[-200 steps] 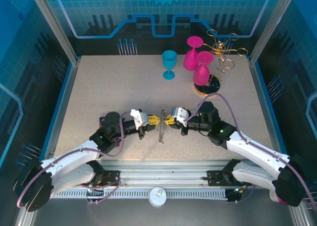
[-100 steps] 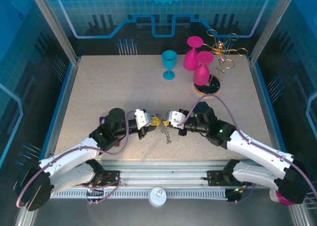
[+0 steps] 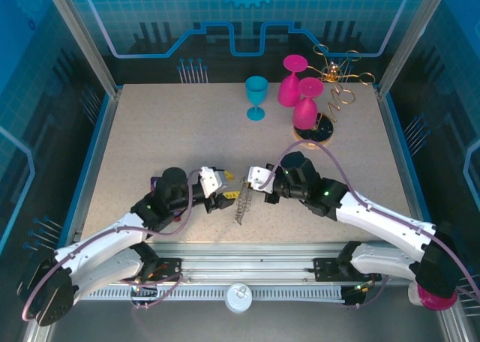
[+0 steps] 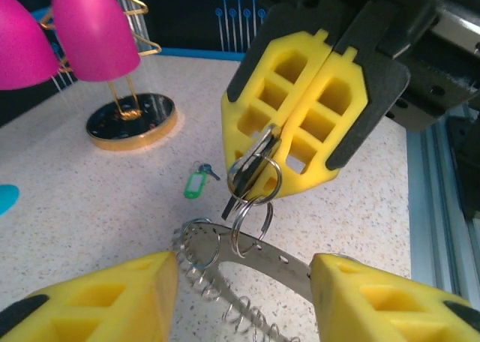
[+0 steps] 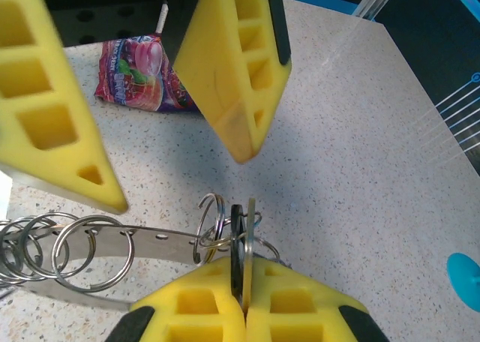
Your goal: Put the keys on the keyring
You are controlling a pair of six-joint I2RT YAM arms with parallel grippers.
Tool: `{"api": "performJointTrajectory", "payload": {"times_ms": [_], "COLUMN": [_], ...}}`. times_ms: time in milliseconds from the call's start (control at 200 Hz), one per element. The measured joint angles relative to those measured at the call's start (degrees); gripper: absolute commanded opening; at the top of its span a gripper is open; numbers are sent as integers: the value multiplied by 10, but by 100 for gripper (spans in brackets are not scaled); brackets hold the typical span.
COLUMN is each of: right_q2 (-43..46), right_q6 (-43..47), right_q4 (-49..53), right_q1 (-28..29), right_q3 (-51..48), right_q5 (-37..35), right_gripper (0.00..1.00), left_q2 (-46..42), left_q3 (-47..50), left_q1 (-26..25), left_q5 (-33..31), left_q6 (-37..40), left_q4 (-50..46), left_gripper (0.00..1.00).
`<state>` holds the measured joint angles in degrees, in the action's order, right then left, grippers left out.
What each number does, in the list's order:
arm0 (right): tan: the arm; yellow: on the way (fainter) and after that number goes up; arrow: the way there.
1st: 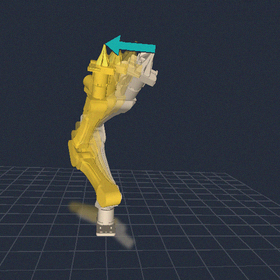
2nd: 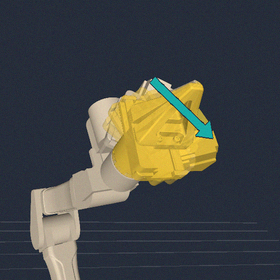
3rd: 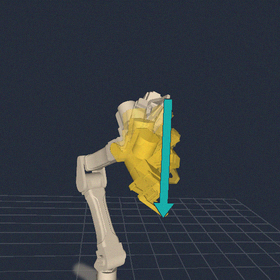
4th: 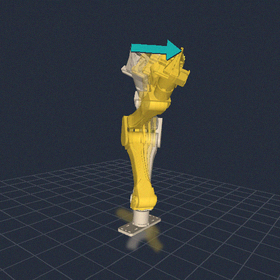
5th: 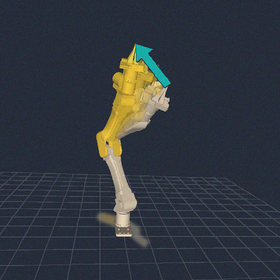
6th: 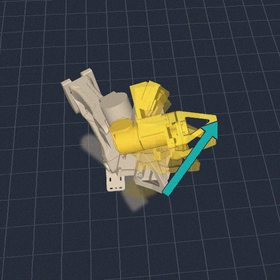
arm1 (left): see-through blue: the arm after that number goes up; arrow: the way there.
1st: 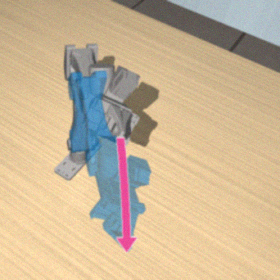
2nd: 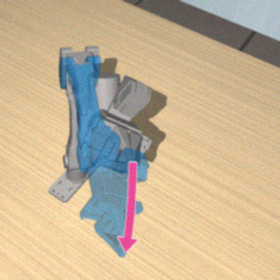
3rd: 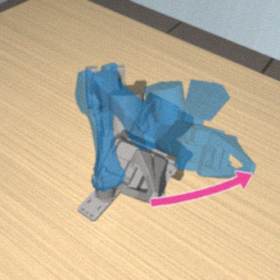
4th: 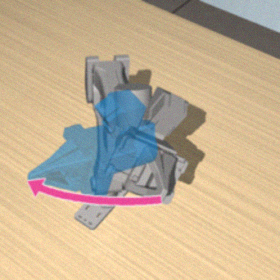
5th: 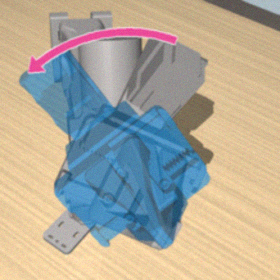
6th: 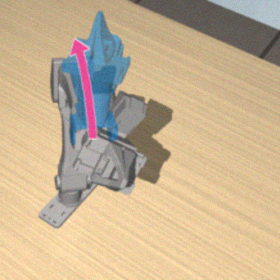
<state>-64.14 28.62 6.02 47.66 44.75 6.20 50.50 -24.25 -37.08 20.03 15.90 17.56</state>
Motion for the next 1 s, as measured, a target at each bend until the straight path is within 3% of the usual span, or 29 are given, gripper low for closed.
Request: {"api": "performJointTrajectory", "payload": {"times_ms": [220,495,615,800,1001], "right_q2": [-61,-207,-256,-279,-230], "right_q6": [-1,-24,-40,-17,69], "right_q4": [-17,-113,-170,-196,-152], "right_q1": [16,50,58,59,55], "right_q3": [29,95,111,95,-1], "right_q5": [-15,-32,-39,-58,-89], "right_gripper": [0,0,0,0,0], "left_q2": [-107,-209,-228,-226,-195], "left_q3": [63,73,68,64,64], "left_q1": [7,16,24,29,31], "left_q5": [-107,-368,-449,-501,-514], "left_q6": [-73,-167,-202,-243,-270], "left_q4": [81,73,41,7,-6], "left_gripper": [68,71,71,71,71]}}
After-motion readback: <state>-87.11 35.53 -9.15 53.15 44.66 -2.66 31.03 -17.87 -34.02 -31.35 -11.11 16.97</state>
